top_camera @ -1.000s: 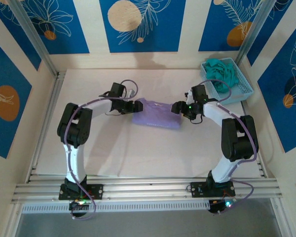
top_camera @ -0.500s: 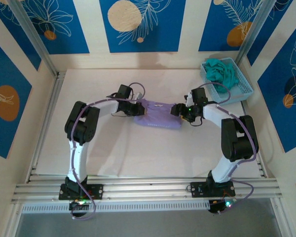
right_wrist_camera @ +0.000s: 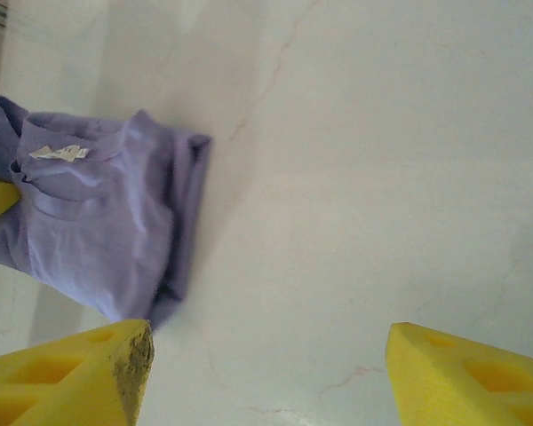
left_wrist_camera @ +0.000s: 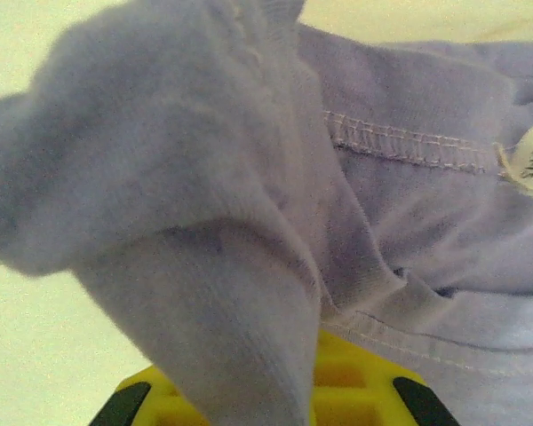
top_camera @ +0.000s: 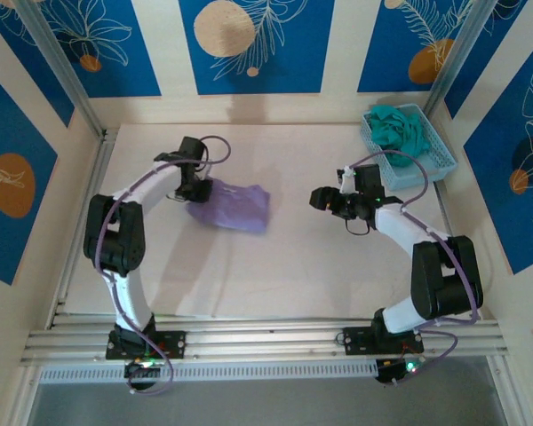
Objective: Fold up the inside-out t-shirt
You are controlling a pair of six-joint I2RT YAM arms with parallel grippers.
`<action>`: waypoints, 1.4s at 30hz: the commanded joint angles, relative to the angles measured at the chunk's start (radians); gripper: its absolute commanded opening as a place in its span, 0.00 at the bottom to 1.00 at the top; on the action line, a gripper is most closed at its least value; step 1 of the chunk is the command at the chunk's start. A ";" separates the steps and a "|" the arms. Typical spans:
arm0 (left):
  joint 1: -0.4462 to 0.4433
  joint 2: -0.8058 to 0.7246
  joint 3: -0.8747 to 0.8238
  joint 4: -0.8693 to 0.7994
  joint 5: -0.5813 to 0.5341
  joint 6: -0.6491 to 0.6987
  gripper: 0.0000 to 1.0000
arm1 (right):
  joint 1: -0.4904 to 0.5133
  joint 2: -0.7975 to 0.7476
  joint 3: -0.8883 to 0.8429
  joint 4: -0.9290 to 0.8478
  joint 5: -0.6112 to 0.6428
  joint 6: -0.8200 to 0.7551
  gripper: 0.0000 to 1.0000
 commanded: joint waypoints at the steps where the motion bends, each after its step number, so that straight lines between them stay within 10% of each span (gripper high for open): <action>1: 0.067 0.003 0.053 -0.193 -0.509 0.191 0.00 | 0.008 -0.034 -0.019 0.061 -0.051 0.012 0.70; 11: 0.358 0.218 0.245 0.123 -0.772 0.607 0.01 | 0.002 -0.049 -0.043 0.092 -0.065 0.029 0.70; 19: 0.404 0.306 0.510 -0.086 -0.695 0.401 0.73 | -0.008 -0.107 -0.022 0.005 0.068 -0.036 0.73; 22: 0.403 0.207 0.482 -0.168 -0.613 0.271 0.84 | -0.004 -0.152 0.010 -0.067 0.193 -0.086 0.75; 32: 0.366 -0.635 -0.466 0.472 0.043 -0.167 1.00 | 0.040 -0.252 -0.032 0.024 0.708 -0.266 0.99; 37: 0.362 -0.896 -0.926 0.862 -0.040 -0.273 1.00 | -0.024 -0.247 -0.235 0.397 0.671 -0.362 0.99; 42: 0.353 -0.836 -1.114 1.178 -0.069 -0.135 1.00 | -0.092 -0.152 -0.341 0.616 0.553 -0.386 0.99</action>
